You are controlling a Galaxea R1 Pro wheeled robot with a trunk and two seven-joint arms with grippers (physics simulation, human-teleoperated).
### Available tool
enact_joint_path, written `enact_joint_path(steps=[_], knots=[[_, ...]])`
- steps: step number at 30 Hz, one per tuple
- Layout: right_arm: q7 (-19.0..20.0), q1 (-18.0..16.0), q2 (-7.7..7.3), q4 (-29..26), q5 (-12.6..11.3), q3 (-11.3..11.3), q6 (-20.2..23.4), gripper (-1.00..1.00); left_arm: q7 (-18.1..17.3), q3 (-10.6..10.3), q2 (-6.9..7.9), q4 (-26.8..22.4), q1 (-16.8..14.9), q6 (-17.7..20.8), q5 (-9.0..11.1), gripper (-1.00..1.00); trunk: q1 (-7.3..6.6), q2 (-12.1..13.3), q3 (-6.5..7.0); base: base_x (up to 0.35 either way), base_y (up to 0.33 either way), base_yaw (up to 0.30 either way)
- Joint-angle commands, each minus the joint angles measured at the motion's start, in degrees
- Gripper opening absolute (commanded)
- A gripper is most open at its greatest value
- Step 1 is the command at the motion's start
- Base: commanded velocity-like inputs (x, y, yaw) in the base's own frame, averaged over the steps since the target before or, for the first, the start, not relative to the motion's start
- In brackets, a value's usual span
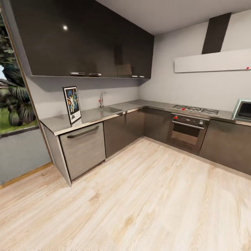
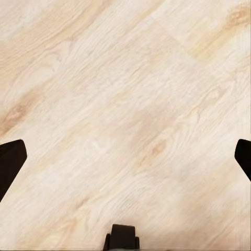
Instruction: Pick up the poster from the kitchen countertop and hang it on one of the wall nails in the kitchen.
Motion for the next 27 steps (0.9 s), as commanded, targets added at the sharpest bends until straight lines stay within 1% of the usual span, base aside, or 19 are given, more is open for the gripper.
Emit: enact_joint_path(steps=[1,17,22,27], knots=[[-0.18,-0.03,-0.01,0.04,0.05,0.08,-0.16,1.00,0.00,0.08,-0.01,0.02,0.01,-0.09,-0.01,1.00,0.00,-0.03,-0.05,0.000,0.000,0.288],[-0.13,-0.03,-0.04,0.04,0.06,0.08,-0.08,1.00,0.00,0.22,-0.01,0.28,0.01,-0.09,-0.01,1.00,0.00,-0.03,-0.09,0.006,0.004,0.280],[-0.02,-0.03,-0.08,0.04,0.02,0.08,-0.05,1.00,0.00,0.26,-0.01,0.28,0.01,-0.09,-0.01,1.00,0.00,-0.03,-0.13,0.160,0.131,0.115],[-0.07,-0.03,-0.09,0.04,0.01,0.08,-0.07,1.00,0.00,0.26,-0.01,0.28,0.01,-0.09,-0.01,1.00,0.00,-0.03,-0.26,0.229,0.189,0.203]])
